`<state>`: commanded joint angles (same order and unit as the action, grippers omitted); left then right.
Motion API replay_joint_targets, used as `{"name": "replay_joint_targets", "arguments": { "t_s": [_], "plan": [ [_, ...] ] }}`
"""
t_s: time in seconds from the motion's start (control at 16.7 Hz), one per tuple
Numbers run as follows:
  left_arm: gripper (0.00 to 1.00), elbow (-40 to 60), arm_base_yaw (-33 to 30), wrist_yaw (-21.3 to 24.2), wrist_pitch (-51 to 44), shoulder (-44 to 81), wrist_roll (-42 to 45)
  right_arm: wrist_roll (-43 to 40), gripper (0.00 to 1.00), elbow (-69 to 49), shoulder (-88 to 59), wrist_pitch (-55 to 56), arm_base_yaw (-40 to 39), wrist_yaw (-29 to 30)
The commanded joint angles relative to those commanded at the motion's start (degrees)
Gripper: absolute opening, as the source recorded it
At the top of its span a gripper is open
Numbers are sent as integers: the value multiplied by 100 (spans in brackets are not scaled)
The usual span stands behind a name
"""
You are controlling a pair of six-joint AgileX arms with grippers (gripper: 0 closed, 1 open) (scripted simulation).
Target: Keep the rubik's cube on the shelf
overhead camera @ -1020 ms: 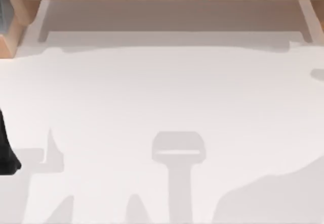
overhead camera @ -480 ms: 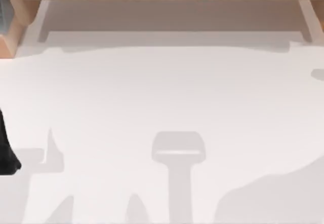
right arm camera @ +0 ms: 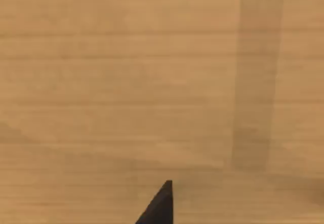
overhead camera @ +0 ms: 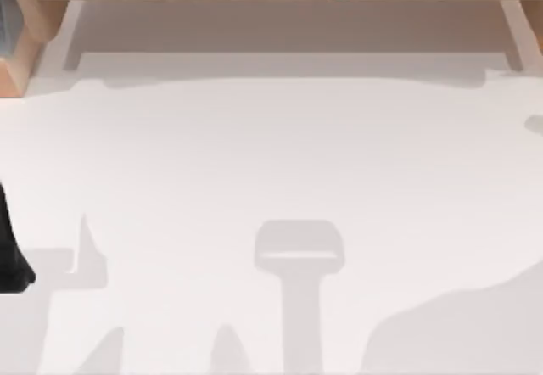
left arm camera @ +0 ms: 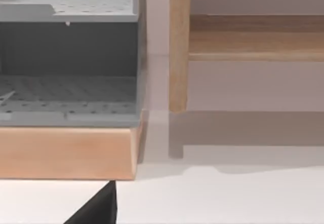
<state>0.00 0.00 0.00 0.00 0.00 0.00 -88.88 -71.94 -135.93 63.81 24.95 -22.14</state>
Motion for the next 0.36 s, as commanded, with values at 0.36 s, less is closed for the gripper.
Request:
{"name": "replay_joint_targets", "arguments": {
  "t_s": [0.36],
  "plan": [
    [100, 0, 0, 0, 0, 0, 0, 0, 100, 0, 0, 0, 0, 0]
  ]
}}
